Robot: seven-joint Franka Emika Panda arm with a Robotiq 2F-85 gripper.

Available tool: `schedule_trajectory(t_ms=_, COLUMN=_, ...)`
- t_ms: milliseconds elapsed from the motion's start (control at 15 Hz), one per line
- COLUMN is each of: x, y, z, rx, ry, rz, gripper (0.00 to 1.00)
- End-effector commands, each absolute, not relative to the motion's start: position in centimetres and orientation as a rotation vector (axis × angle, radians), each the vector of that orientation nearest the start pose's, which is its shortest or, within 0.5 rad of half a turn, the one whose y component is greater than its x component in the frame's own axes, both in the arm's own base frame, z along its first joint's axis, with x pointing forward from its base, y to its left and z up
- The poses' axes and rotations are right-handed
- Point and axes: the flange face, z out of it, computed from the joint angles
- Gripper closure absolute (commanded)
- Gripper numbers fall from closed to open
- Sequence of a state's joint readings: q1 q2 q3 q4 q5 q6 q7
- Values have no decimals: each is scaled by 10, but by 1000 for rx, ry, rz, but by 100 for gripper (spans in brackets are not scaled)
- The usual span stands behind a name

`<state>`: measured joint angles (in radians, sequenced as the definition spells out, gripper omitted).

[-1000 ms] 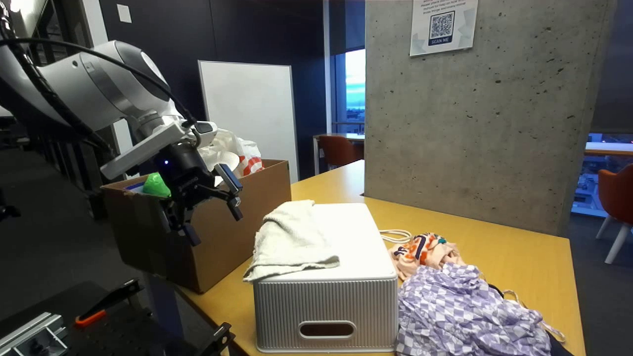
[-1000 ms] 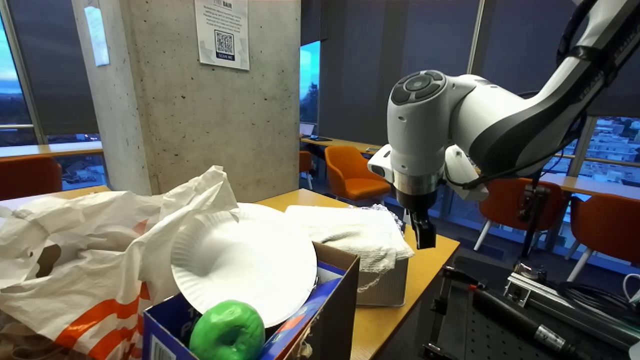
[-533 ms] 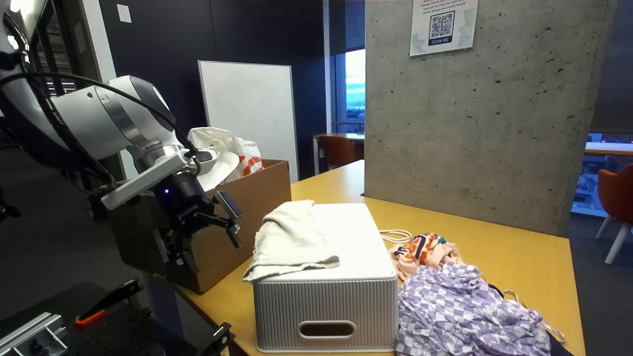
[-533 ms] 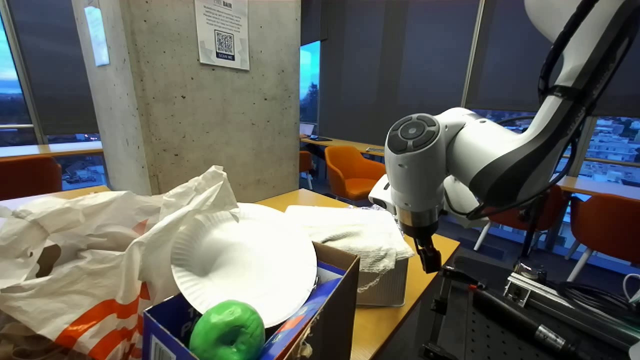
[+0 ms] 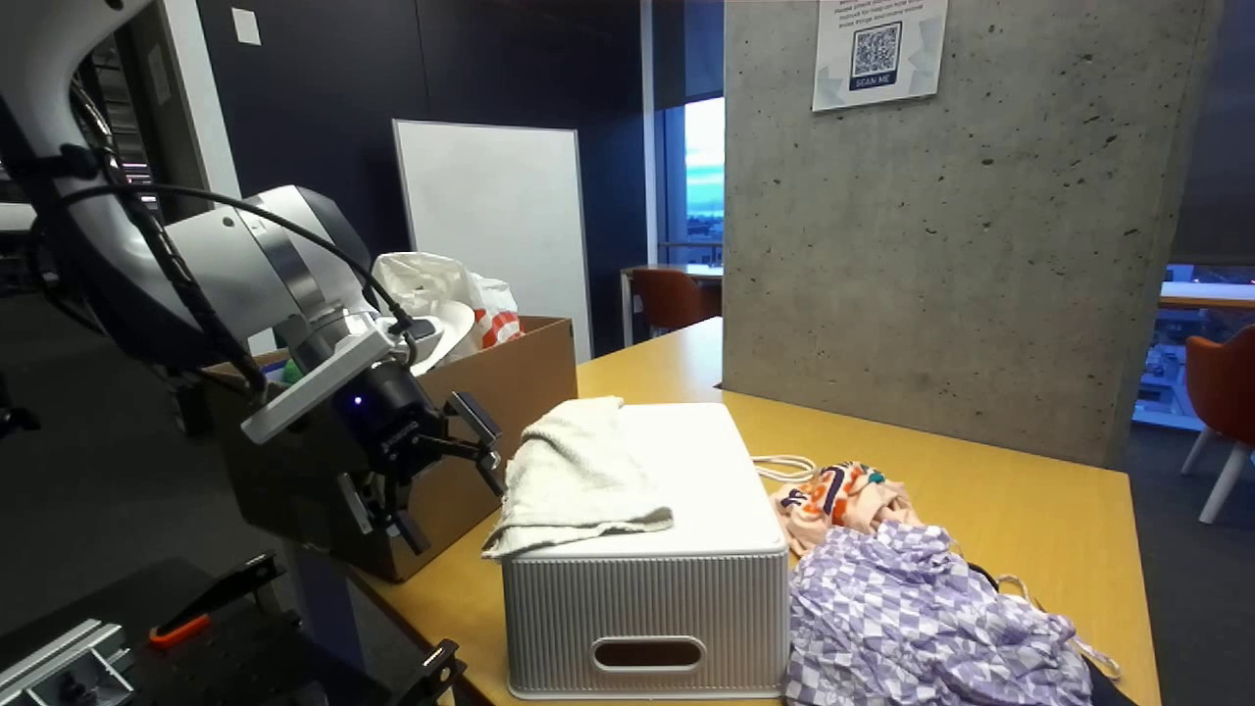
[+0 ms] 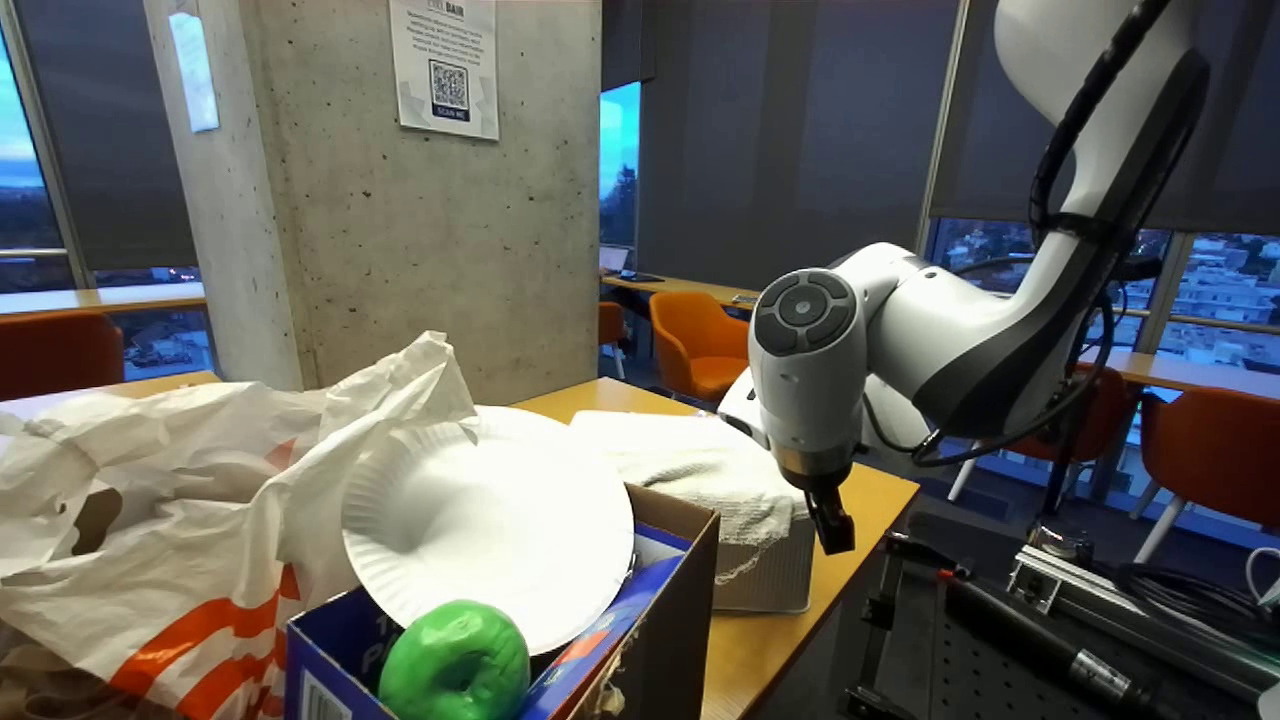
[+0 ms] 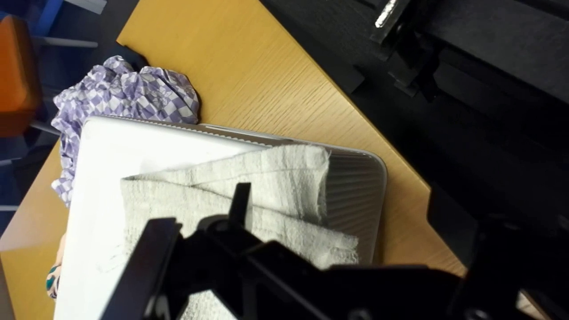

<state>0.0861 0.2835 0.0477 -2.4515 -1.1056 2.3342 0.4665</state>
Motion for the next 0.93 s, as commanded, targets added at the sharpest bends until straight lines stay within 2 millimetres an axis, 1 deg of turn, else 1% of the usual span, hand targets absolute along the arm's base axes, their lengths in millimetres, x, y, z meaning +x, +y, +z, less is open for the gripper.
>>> schedule_trajectory(t_ms=0, x=453, y=42, z=147, rx=2306, ry=724, rz=-187, gripper=0)
schedule_trajectory(t_ms=133, x=458, y=38, z=139, rx=2304, ry=705, rz=-186, gripper=0)
schedule_trajectory(t_ms=333, x=465, y=33, z=133, rx=2294, ry=683, rz=-174, gripper=0)
schedule_trajectory(t_ms=667, x=476, y=34, z=139, rx=2237, ry=655, rz=-130, gripper=0)
schedule_trajectory(t_ms=867, x=481, y=42, z=143, rx=2201, ry=655, rz=-107, gripper=0)
